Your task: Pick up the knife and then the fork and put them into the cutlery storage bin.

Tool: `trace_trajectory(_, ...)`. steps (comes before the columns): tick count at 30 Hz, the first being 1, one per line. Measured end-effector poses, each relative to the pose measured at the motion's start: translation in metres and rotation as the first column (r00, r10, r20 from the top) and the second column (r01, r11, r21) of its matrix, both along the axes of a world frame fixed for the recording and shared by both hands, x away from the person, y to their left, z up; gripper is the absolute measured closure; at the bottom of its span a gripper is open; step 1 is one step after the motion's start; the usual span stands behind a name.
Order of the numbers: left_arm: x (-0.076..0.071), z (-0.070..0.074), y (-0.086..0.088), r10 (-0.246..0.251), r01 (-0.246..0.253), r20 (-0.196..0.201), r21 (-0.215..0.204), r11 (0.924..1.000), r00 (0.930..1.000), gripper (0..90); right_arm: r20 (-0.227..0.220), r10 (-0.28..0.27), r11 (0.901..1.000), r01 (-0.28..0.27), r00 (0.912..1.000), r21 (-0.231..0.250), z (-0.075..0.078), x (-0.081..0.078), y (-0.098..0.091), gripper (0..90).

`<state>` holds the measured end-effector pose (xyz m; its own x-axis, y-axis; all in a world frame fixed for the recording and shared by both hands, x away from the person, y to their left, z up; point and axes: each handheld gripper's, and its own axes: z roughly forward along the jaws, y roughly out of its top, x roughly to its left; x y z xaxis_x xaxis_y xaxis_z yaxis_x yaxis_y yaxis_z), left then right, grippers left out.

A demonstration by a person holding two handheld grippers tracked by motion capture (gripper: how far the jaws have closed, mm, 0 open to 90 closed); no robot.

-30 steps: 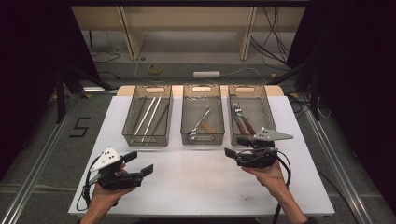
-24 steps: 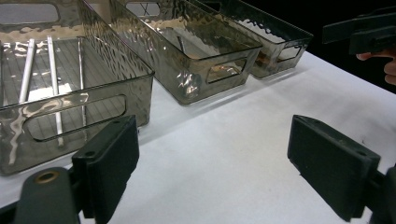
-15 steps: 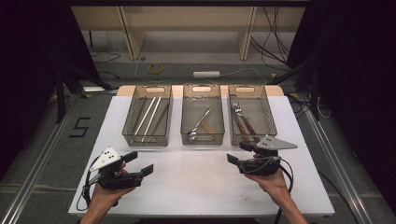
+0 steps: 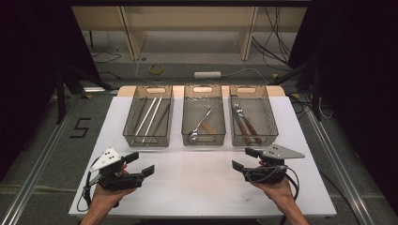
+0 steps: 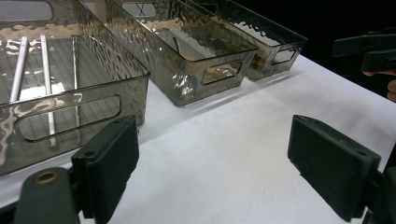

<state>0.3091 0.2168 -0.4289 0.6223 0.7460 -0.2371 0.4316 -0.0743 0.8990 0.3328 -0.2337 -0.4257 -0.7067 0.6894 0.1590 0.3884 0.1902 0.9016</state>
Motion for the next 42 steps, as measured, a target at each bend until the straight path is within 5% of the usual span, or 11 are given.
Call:
trace_trajectory(14,-0.001,0.000,0.001,-0.006,0.006,-0.001,-0.003,1.0000,1.0000,16.1,-0.030,-0.021,0.9997,0.020,0.9993,-0.010,-0.007,-0.008,-0.005,23.0)
trace_trajectory(42,-0.001,0.000,0.000,-0.015,0.015,0.004,-0.006,0.9999,0.9999,16.1,-0.022,-0.037,0.9986,0.036,0.9991,-0.038,-0.009,-0.012,-0.006,21.3)
